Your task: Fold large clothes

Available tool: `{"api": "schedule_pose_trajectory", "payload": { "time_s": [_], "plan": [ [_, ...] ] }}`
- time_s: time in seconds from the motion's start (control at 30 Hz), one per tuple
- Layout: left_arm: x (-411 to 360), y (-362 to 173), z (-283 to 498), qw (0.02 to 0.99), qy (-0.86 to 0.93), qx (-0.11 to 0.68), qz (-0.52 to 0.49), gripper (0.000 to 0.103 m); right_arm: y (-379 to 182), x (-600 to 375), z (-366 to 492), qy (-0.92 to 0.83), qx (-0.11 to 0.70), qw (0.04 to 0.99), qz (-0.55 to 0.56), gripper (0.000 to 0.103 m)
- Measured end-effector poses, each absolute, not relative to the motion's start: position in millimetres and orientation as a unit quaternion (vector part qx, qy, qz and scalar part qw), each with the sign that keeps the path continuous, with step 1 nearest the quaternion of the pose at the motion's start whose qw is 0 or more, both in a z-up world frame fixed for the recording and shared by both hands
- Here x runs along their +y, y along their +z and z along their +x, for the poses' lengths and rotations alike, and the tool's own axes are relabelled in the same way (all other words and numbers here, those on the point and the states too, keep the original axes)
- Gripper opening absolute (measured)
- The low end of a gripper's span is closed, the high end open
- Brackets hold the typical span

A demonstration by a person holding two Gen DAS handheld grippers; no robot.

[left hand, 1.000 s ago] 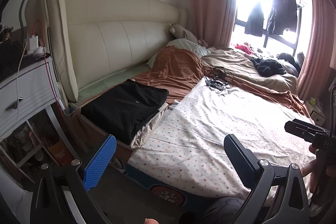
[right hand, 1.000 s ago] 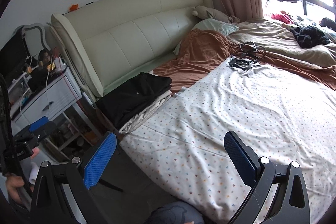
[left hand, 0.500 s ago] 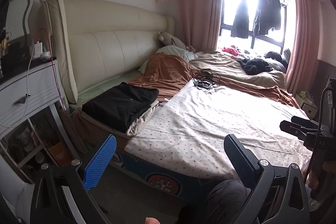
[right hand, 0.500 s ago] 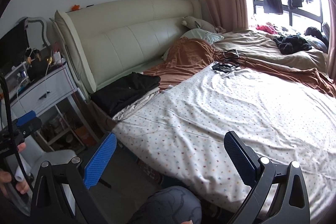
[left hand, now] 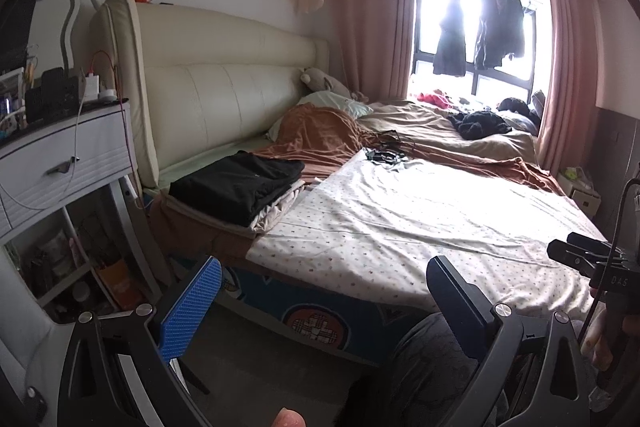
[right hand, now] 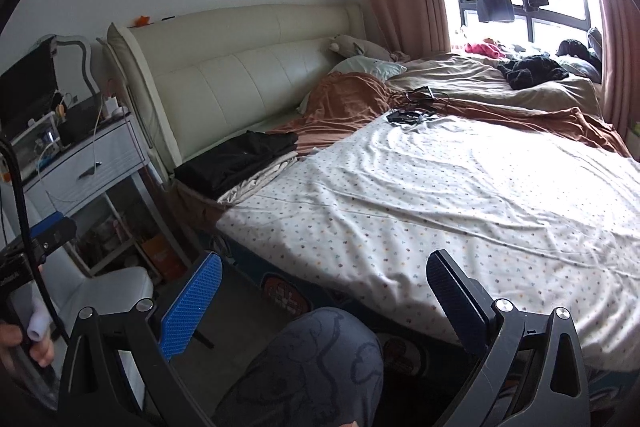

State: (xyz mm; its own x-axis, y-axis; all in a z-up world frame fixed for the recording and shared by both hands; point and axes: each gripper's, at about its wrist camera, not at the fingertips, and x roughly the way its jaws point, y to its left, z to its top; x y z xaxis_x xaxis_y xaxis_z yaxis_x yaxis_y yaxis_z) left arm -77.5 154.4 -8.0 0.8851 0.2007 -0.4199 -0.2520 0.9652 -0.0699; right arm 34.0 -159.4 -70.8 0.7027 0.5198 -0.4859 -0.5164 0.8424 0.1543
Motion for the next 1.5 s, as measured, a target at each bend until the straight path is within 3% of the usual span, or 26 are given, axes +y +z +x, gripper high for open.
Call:
{"api": "schedule_pose_trajectory", "payload": {
  "time_s": [1.5],
  "plan": [
    [130.5, -16.6, -104.3, 0.975, 0.088, 0.19, -0.069, 0.103, -86.6, -205.6, 5.4, 0.262, 0.251, 0.931, 0.039, 0.102]
  ]
}}
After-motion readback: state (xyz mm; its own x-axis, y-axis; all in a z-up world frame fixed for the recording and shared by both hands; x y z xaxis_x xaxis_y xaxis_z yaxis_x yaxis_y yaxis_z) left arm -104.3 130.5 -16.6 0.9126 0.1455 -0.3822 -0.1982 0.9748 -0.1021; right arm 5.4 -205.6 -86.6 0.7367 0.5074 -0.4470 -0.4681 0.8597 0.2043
